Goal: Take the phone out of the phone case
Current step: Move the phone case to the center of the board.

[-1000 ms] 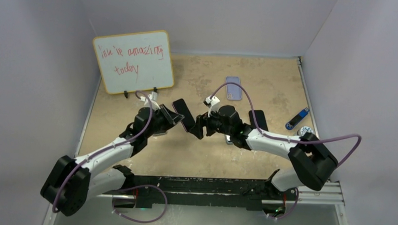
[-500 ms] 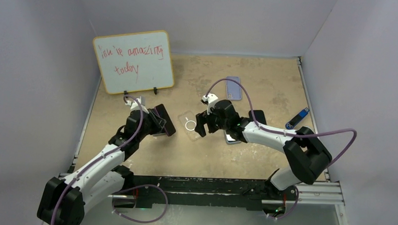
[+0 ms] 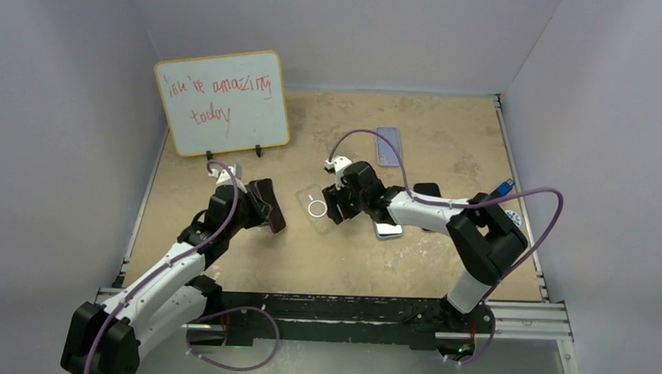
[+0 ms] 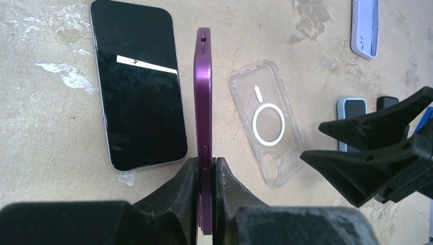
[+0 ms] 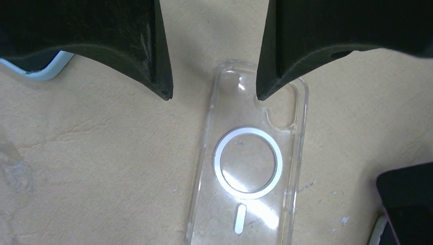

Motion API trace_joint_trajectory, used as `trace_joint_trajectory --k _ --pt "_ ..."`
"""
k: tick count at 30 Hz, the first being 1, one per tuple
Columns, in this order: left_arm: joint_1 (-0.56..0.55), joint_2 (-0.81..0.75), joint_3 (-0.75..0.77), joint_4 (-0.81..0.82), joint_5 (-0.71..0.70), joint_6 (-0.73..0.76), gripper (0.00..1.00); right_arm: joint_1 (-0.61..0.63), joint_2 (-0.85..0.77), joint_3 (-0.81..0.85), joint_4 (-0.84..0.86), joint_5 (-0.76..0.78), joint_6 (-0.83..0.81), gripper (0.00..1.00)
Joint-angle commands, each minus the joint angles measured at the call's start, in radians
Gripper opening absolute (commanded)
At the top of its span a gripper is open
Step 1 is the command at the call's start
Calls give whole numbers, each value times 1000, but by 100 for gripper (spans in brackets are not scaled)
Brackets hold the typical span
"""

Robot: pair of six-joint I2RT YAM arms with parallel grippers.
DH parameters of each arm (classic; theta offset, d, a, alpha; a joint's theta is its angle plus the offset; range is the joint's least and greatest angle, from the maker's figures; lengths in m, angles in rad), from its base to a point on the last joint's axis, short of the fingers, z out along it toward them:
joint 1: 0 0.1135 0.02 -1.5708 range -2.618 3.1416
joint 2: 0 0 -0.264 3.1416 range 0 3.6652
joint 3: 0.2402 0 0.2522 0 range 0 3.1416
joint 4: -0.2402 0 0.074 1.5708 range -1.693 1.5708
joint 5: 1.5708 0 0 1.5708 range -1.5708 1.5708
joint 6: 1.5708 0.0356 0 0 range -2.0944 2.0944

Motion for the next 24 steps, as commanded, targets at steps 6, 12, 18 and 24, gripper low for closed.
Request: trace_joint_trajectory --k 6,12,18,24 --pt "12 -27 57 47 8 34 0 1 118 135 -53 45 -52 57" --pt "13 -21 55 61 21 35 0 1 186 185 -71 34 -57 45" --pt "13 -4 48 90 51 28 0 2 219 203 -89 54 -64 27" --pt "14 27 43 138 83 19 0 -1 204 173 -99 182 -70 0"
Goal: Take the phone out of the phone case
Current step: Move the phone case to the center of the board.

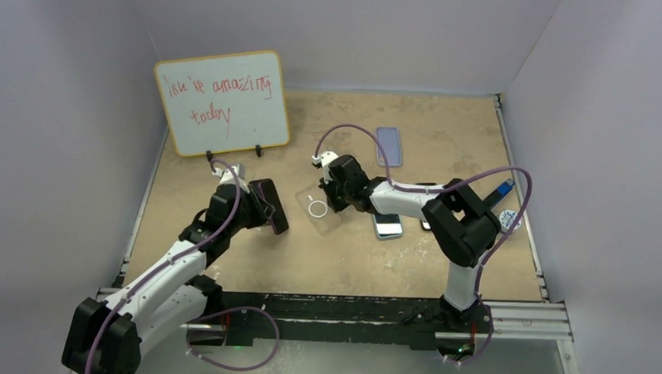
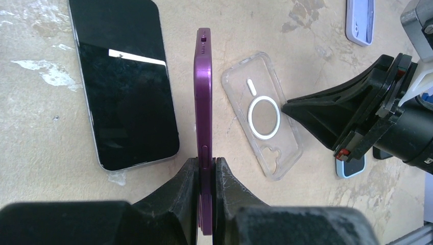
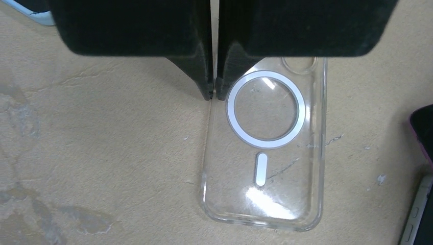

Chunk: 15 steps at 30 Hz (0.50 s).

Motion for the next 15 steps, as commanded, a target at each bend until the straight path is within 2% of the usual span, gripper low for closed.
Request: trace_joint_trajectory --k 1,7,15 --pt "10 23 41 142 38 1 0 -5 -7 -23 -61 143 -21 0" --pt "10 117 48 218 119 -20 0 -48 -75 -95 -20 184 14 0" --pt "10 287 76 326 134 -43 0 -118 -146 -193 77 165 78 0"
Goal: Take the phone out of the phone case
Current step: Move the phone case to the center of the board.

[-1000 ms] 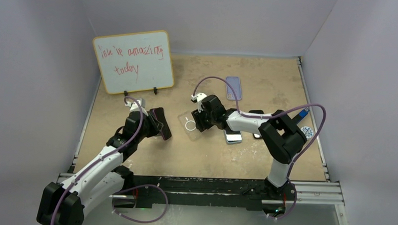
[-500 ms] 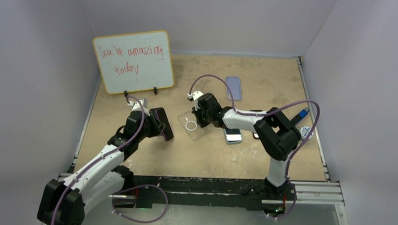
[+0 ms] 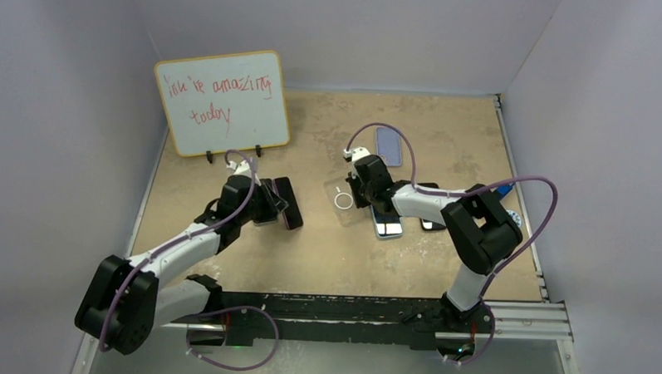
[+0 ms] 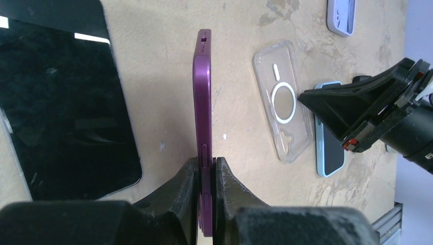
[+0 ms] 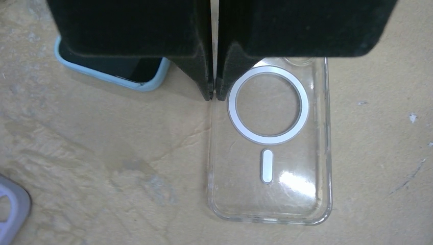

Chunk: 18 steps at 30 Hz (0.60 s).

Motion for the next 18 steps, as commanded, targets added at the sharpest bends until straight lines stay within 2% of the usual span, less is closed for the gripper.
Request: trace_joint_trajectory --k 1,5,9,18 --pt "7 96 59 158 17 -23 0 -23 -42 -55 36 25 41 0" --pt "7 171 78 192 0 -43 0 -24 -33 -60 47 18 46 0" --pt "9 191 86 158 -65 -38 0 -23 -37 -68 55 19 47 0" --pt "56 234 115 81 -113 43 9 -24 -37 -70 66 0 56 0"
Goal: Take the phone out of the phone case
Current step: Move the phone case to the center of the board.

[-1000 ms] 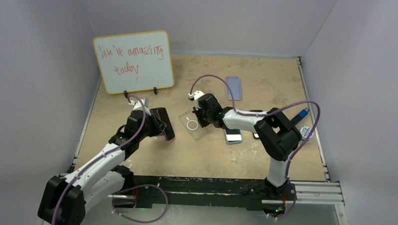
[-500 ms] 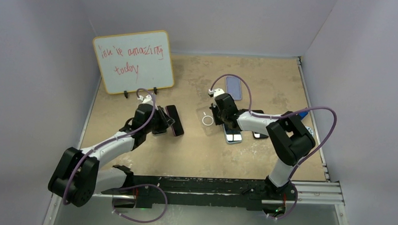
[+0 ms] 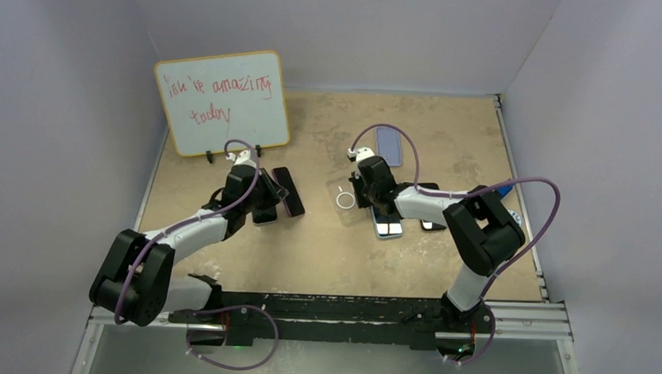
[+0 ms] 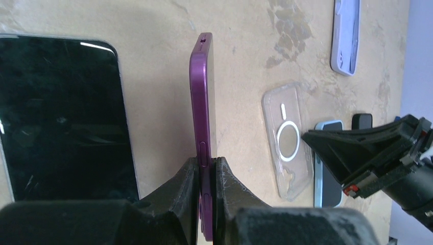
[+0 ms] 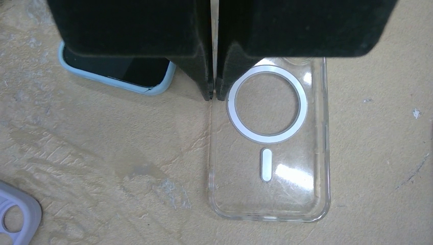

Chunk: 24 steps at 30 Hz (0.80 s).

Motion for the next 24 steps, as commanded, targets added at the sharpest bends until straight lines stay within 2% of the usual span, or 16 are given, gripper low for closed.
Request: trace_joint_trajectory --k 1,8,16,24 --pt "28 47 53 -64 -72 95 10 0 -10 -15 10 -3 21 0" --pt "29 97 70 -103 -48 136 24 0 -12 -16 8 -9 23 0" --pt "29 143 90 -130 -8 153 28 0 -15 -16 4 -25 25 0" --pt "29 81 95 -189 -11 165 48 0 -20 -14 6 -44 35 0"
